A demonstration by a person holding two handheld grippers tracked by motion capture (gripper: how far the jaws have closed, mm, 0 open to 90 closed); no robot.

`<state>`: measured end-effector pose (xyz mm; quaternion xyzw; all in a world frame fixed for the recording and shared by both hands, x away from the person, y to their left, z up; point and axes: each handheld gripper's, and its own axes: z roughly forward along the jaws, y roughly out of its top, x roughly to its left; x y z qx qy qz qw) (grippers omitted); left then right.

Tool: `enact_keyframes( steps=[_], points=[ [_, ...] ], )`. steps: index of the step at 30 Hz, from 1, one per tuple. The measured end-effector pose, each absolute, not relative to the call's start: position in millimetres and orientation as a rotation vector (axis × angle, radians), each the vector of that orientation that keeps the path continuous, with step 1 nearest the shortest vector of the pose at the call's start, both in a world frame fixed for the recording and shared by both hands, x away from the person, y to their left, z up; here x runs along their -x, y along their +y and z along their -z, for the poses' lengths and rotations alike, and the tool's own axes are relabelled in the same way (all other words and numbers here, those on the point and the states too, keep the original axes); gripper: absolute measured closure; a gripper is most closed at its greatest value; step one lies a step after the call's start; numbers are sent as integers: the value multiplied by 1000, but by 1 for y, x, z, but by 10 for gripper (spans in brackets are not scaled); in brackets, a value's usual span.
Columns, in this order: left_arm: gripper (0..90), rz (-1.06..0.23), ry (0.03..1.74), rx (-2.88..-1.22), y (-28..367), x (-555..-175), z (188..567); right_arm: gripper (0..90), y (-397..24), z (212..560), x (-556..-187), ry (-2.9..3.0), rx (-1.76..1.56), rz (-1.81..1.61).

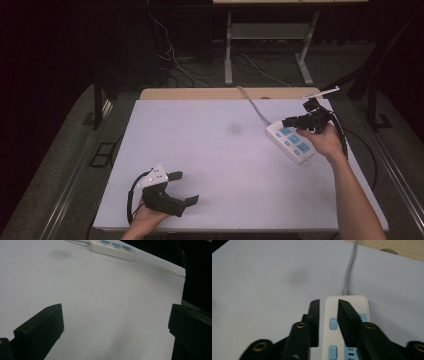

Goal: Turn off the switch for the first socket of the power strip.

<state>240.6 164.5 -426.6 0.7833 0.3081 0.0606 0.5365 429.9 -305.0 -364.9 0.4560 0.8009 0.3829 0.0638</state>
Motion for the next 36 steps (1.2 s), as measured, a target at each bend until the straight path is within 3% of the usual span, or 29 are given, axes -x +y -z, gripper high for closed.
enact_keyframes(
  steps=[4,36],
  points=[
    [0,-144,733,-1867,164,-240,427,896,-308,368,-434,2432,-1371,-1196],
    [0,-149,734,-1869,167,-242,427,896,-298,412,-458,2578,-1387,-1072]
  ],
)
